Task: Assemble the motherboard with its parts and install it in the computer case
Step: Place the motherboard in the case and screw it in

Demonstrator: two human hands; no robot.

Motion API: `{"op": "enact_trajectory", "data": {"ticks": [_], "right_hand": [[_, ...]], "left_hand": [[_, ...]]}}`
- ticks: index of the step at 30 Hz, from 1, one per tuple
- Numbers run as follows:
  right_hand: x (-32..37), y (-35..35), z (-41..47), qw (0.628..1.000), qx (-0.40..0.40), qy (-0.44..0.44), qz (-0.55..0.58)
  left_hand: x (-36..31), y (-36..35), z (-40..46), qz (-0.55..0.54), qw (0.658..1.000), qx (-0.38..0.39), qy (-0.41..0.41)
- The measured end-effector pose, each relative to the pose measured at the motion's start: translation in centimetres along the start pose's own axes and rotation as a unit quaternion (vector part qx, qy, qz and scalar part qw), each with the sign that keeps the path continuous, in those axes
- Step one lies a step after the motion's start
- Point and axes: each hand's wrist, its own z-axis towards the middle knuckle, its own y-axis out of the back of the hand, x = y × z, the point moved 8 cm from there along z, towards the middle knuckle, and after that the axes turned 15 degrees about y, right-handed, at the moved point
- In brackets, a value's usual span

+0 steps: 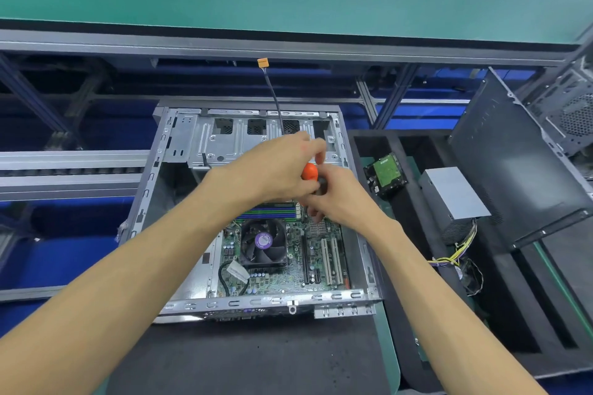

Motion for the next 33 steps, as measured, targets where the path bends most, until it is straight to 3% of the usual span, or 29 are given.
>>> {"op": "enact_trajectory", "data": {"ticks": [3,8,13,19,23,29,33], "right_hand": [[0.0,0.1,0.0,1.000,-0.002,-0.003,-0.011],[0.3,0.2,0.0,1.000,-0.007,0.006,-0.023],[0.1,0.1,0.1,1.000,-0.004,-0.003,-0.031],[0.6,0.1,0.0,0.999,-0.008,0.011,-0.044],[0.4,0.1,0.0,0.999,-0.005,-0.007,-0.041],[0.5,0.0,-0.1,0.999,-0.007,0.006,-0.047],[0.4,-0.2,0.1,0.999,0.001,0.003,-0.046]], "left_hand": [[0.9,0.3,0.2,0.038,0.996,-0.059,0.062],[-0.1,-0.5,0.2,-0.014,0.999,0.049,-0.014],[1.1,0.3,0.2,0.034,0.996,-0.055,0.062],[-0.6,-0.3,-0.2,-0.005,0.999,0.041,-0.030],[0.3,0.1,-0.2,0.051,0.995,-0.057,0.060],[-0.5,-0.6,-0.4,0.005,0.998,0.056,-0.016],[1.0,0.2,-0.4,0.036,0.996,-0.052,0.068]]}}
